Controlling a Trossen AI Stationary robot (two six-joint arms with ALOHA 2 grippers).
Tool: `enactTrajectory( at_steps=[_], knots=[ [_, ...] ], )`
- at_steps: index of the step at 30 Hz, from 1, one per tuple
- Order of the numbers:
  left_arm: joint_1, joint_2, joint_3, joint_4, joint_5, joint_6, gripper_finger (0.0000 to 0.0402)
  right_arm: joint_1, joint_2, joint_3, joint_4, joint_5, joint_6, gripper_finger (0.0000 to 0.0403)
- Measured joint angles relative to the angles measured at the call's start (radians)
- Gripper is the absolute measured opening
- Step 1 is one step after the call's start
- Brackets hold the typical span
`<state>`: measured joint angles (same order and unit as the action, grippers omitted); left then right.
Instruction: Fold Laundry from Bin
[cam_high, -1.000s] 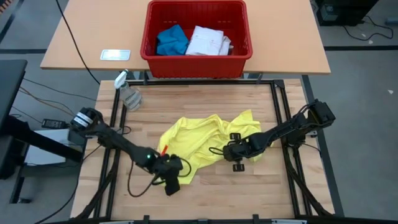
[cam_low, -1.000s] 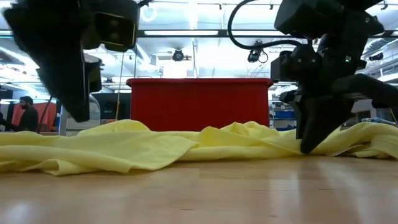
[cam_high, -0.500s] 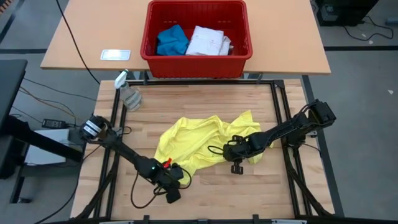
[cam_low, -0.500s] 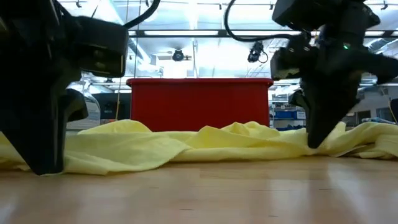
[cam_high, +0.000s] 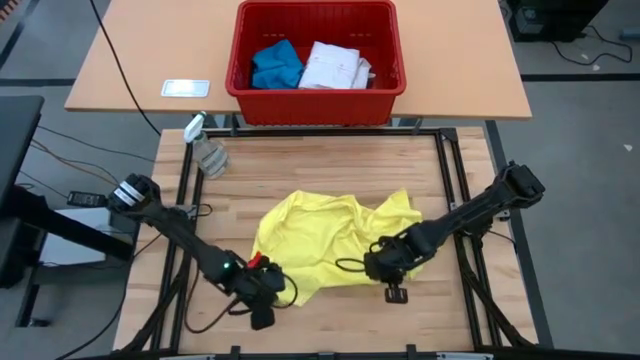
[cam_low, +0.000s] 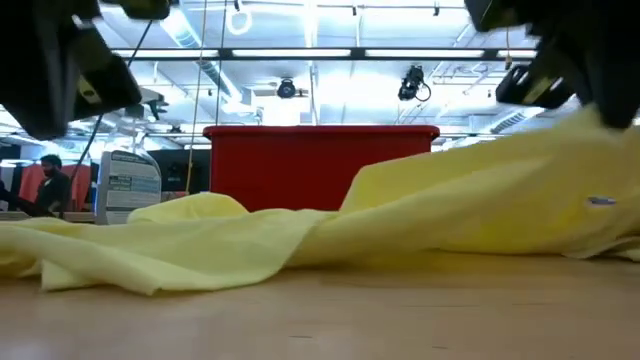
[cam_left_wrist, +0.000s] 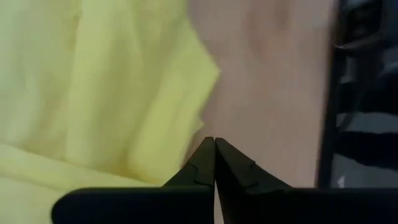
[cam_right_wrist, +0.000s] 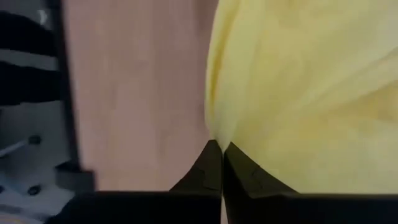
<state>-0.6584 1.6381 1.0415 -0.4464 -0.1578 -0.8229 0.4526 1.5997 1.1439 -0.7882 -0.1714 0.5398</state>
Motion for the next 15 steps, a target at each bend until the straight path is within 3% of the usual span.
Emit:
enactTrajectory(
  at_steps=[4, 11, 15],
  knots=[
    [-0.02, 0.067, -0.004, 0.085, -0.068, 0.115, 0.004, 0.018, 0.0, 0.015, 0.039, 0.069, 0.096, 0.0002],
    [-0.011, 0.17, -0.003, 0.188, -0.074, 0.215, 0.0146, 0.047, 0.0, 0.014, 0.06, 0.157, 0.253, 0.0002],
    [-0.009, 0.224, 0.0, 0.191, -0.09, 0.225, 0.0162, 0.068, 0.0, 0.014, 0.059, 0.205, 0.301, 0.0002]
  ],
)
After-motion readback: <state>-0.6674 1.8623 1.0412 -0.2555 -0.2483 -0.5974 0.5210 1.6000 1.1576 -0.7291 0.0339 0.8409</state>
